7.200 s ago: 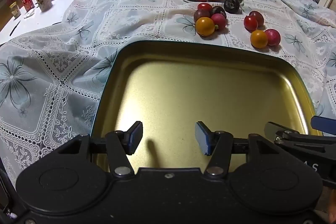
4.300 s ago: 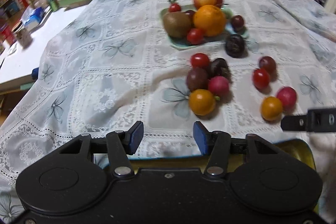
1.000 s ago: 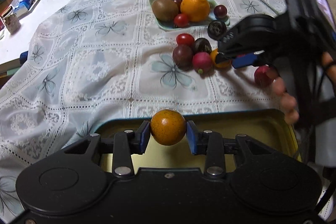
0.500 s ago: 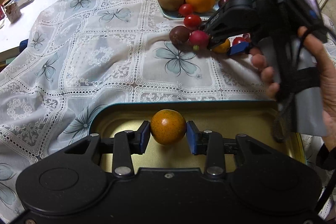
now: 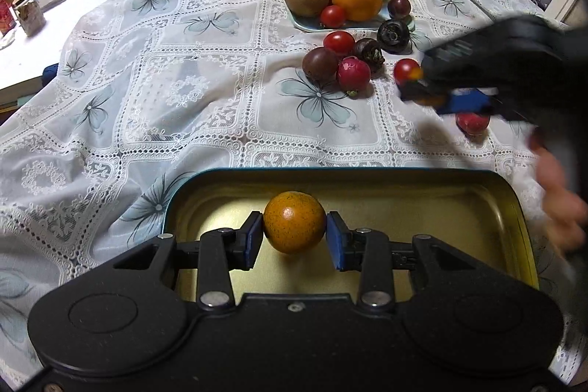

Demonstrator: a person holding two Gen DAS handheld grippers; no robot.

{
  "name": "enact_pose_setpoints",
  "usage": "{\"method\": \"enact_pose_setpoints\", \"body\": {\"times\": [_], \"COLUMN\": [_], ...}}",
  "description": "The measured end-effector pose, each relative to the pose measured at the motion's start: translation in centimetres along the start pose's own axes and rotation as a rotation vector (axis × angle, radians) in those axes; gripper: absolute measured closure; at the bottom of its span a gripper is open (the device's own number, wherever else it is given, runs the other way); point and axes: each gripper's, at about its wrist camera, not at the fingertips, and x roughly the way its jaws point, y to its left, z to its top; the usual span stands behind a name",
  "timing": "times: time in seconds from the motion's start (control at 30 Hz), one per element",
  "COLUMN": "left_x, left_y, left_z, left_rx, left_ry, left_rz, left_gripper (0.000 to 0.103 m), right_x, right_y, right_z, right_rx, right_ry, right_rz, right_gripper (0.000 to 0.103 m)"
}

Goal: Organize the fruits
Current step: 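Carry both yellow-orange tomatoes over the gold tray and open both tools to drop them, then move both open tools from the tray back toward the loose fruits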

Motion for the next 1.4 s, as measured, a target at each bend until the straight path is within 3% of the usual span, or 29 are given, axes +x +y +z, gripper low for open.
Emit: {"method": "enact_pose_setpoints", "body": {"times": [0.27,0.4,0.57,0.8,0.97,1.4], "left_x": [-1.0,-1.2,-1.5,-1.6,-1.9,-1.7], "left_y": [-0.3,-0.6,-0.5,0.1,-0.1,-0.3], "left_z": [-2.5,-3.6,-4.4,-4.7,-4.7,-4.9], "left_rx": [-0.016,-0.019,-0.02,-0.032,-0.017,-0.017], "left_ry": [0.012,0.015,-0.005,-0.006,-0.018,-0.004], "left_rz": [-0.003,0.002,0.039,0.058,0.068,0.076], "left_gripper": [0.058,0.058,0.057,0.058,0.057,0.056], "right_x": [-5.7,-6.8,-7.4,-7.2,-7.9,-7.1], "right_y": [-1.8,-2.4,-1.9,-1.4,-0.6,-0.7], "right_z": [-6.5,-9.2,-11.2,-12.2,-12.6,-12.5], "right_rx": [-0.053,-0.063,-0.082,-0.106,-0.158,-0.146], "right_ry": [0.07,0.133,0.149,0.185,0.14,0.205], "right_rz": [0.041,0.038,0.016,0.002,-0.033,-0.029], "right_gripper": [0.065,0.065,0.065,0.066,0.065,0.064]}}
